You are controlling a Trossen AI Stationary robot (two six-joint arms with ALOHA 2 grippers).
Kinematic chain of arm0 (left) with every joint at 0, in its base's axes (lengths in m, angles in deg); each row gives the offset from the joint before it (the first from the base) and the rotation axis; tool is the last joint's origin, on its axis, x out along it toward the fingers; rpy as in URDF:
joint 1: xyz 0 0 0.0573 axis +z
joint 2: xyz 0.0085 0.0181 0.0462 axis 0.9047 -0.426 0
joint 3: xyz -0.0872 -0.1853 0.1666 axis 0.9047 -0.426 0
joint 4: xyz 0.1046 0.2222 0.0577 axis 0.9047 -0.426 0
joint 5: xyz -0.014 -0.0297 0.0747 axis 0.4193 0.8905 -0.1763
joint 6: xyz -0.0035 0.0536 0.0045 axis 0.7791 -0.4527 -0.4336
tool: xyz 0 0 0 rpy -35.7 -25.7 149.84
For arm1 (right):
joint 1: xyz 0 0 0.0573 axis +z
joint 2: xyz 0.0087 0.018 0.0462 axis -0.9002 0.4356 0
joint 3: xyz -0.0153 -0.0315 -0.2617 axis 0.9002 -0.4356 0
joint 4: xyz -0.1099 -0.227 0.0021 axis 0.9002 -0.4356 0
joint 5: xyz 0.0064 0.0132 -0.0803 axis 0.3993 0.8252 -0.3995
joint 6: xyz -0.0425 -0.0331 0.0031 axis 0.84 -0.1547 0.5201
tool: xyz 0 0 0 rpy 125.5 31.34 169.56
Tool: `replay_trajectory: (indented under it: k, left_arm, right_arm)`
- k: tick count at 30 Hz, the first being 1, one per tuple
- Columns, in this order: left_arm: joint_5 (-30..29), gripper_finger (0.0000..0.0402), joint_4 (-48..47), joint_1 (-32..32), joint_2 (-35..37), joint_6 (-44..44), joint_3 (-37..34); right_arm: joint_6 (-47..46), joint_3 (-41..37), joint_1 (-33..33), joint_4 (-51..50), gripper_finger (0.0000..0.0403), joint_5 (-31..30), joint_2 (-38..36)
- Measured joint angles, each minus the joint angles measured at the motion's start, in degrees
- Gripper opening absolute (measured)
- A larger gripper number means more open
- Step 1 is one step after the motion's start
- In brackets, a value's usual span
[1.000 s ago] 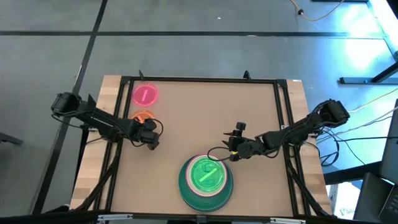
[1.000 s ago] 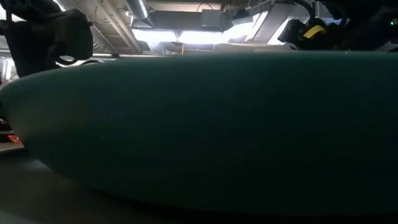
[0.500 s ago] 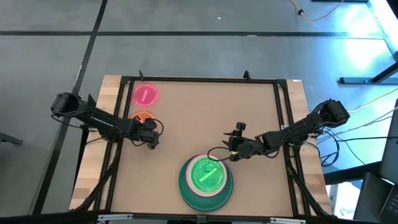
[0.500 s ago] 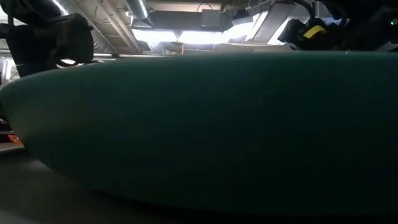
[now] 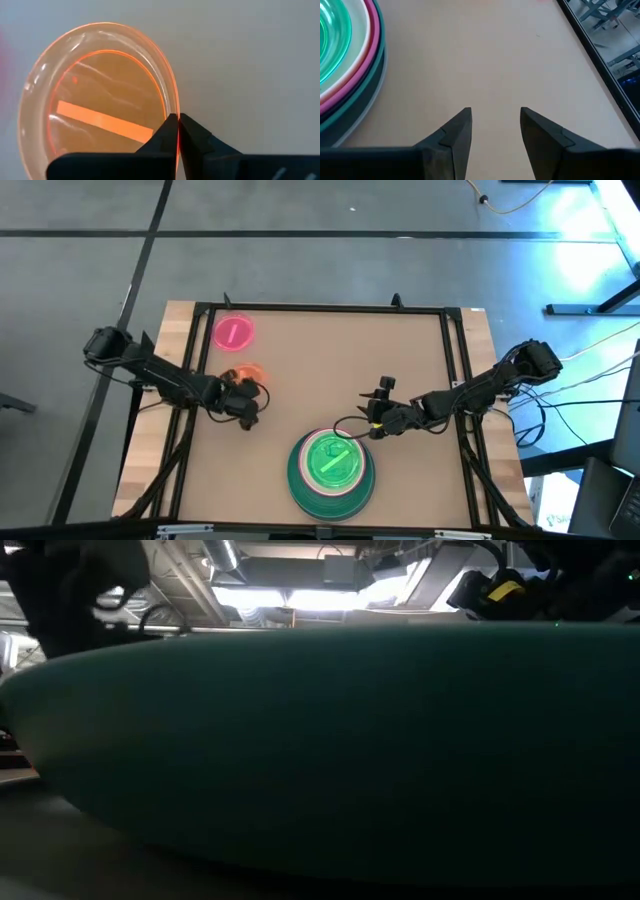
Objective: Stack plastic plates
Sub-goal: Stack the orange plate on top of the light green plate
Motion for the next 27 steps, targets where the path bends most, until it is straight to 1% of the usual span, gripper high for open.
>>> replay_trajectory:
  k: [2, 5, 9, 13, 19, 24, 27]
  left_arm:
    - [-0.07, 0.0003, 4.42, -1.55, 0.0, -4.5, 0.91]
    - [0.19, 0.0002, 13.58, -3.86, 0.0, -12.78, 1.47]
    - [4.19, 0.0002, 27.85, -5.99, 0.0, -23.65, 1.51]
    - [7.55, 0.0002, 39.35, -7.1, 0.0, -31.48, 1.53]
    - [12.88, 0.0003, 52.66, -8.33, -1.68, -39.19, 1.55]
    - [21.03, 0.0003, 64.68, -8.4, -6.64, -43.01, 1.6]
    - [24.54, 0.0003, 71.01, -8.25, -9.81, -44.34, 1.6]
  right_arm:
    - [0.0, 0.0, 0.0, 0.0, 0.0161, 0.0, 0.0]
    - [0.0, 0.0, 0.0, 0.02, 0.0161, 0.0, 0.0]
    - [0.0, 0.0, 0.0, 0.07, 0.0161, 0.0, 0.0]
    - [0.0, 0.0, 0.0, 0.09, 0.0161, 0.0, 0.0]
    - [0.0, 0.0, 0.0, 0.15, 0.0161, 0.0, 0.0]
    - [0.0, 0.0, 0.0, 0.38, 0.0161, -0.02, 0.0]
    - [0.0, 0.0, 0.0, 0.41, 0.0161, -0.01, 0.0]
